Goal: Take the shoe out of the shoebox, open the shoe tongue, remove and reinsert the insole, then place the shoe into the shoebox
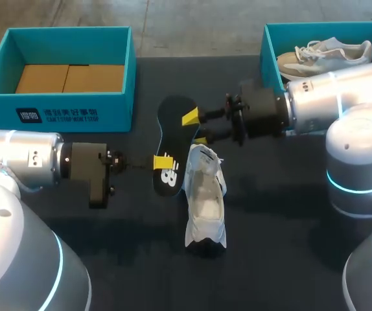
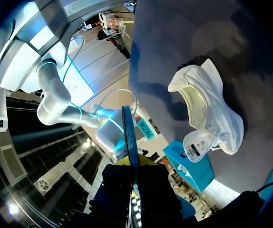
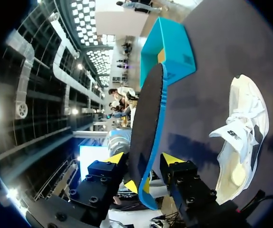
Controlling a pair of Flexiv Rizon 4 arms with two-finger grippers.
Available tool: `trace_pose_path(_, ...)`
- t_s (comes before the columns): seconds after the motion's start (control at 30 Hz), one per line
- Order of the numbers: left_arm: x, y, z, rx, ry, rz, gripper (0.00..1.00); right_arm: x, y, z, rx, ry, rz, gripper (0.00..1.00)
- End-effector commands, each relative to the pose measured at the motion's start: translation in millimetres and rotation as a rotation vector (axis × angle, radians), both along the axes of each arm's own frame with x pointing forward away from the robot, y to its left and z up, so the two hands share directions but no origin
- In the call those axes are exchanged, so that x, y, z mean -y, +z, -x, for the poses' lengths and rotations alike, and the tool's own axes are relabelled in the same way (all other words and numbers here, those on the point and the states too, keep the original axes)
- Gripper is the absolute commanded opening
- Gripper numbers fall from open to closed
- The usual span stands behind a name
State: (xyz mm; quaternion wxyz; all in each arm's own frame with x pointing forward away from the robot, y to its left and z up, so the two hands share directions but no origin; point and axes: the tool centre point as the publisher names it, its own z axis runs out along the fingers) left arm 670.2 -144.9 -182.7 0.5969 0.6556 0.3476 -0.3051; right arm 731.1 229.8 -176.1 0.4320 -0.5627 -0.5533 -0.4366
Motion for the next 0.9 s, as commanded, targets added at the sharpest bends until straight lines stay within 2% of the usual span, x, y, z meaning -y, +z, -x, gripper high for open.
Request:
trace_pose_path(0.03, 0.8, -0.8, 0.8, 0.003, 0.003, 0.002, 0.00, -6.9, -2.8, 1.8, -0.005, -0.005, -0.016, 0.43)
trace_pose_path(0.73, 0.8, -0.8, 0.8, 0.003, 0.003, 0.002, 0.00, -13.6, 8.0, 4.1, 0.000, -0.003, -0.046, 0.20)
trace_pose_path(0.9, 0.8, -0.8, 0.8, 0.003, 0.003, 0.002, 0.00, -11.4, 11.2, 4.6, 0.012, -0.015, -0.052, 0.25)
